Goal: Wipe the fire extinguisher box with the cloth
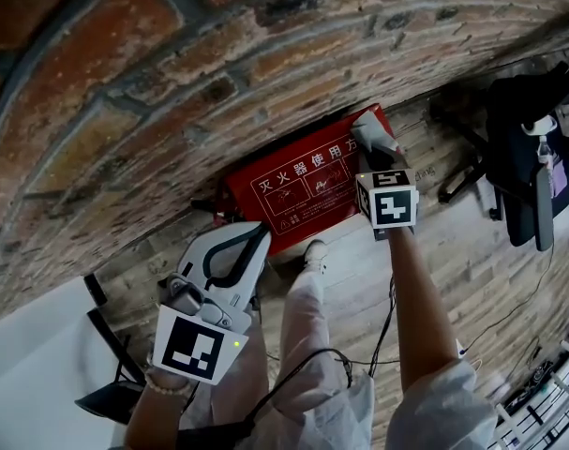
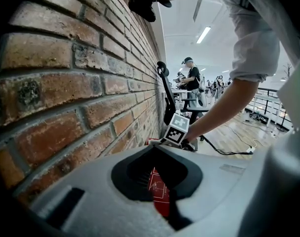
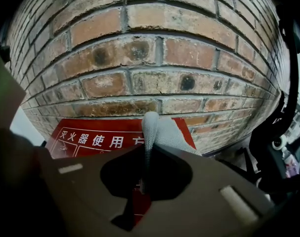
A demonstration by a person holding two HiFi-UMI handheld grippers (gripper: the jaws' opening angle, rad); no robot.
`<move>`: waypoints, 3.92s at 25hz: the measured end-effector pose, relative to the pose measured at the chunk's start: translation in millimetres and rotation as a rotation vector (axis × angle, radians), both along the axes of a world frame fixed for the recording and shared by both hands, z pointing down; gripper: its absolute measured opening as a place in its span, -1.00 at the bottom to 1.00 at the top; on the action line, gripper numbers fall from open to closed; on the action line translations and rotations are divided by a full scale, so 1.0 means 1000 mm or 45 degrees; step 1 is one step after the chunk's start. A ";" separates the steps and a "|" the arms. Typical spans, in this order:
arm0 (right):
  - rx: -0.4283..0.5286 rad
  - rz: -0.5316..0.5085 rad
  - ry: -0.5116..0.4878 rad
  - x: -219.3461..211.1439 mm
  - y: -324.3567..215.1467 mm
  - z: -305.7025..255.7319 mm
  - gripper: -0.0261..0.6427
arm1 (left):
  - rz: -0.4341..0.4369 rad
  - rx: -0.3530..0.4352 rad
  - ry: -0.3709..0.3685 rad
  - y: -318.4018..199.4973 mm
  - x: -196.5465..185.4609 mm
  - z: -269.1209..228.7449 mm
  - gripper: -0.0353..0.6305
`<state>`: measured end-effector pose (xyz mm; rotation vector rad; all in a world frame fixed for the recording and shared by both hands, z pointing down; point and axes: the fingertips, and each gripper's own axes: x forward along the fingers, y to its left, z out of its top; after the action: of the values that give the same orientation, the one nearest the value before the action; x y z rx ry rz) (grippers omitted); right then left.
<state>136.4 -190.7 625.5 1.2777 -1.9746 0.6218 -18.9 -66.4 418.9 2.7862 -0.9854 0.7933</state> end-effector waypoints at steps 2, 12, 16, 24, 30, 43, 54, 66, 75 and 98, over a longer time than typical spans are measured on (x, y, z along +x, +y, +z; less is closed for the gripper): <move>0.001 -0.010 -0.006 -0.006 0.002 0.000 -0.87 | -0.004 -0.003 0.001 0.001 -0.002 0.000 -0.90; 0.000 -0.055 -0.043 -0.038 0.017 -0.002 -0.87 | -0.008 0.000 -0.005 0.005 -0.013 -0.002 -0.90; -0.002 -0.104 -0.062 -0.059 0.024 -0.002 -0.87 | -0.009 0.002 -0.009 0.005 -0.018 -0.003 -0.90; -0.005 -0.200 -0.089 -0.098 0.038 -0.002 -0.87 | -0.015 -0.004 -0.016 0.009 -0.026 -0.001 -0.90; -0.012 -0.294 -0.103 -0.127 0.052 -0.002 -0.87 | -0.024 -0.009 -0.013 0.012 -0.029 0.000 -0.90; -0.037 -0.450 -0.147 -0.193 0.086 -0.002 -0.87 | -0.045 -0.012 -0.022 0.017 -0.043 0.002 -0.90; -0.047 -0.586 -0.163 -0.235 0.112 -0.002 -0.87 | -0.069 -0.016 -0.027 0.021 -0.056 0.004 -0.90; -0.057 -0.559 -0.212 -0.243 0.118 -0.001 -0.87 | -0.062 -0.016 -0.027 0.023 -0.059 0.004 -0.90; -0.031 -0.497 -0.269 -0.232 0.111 -0.016 -0.87 | -0.030 0.006 -0.048 0.020 -0.055 -0.005 -0.90; 0.262 0.065 -0.040 0.008 0.064 -0.088 -0.87 | 0.070 0.012 -0.025 0.009 -0.006 -0.015 -0.90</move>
<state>144.8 -127.0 537.1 1.4526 -2.0801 0.4750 -24.9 -57.0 403.6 2.8298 -0.9216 0.8265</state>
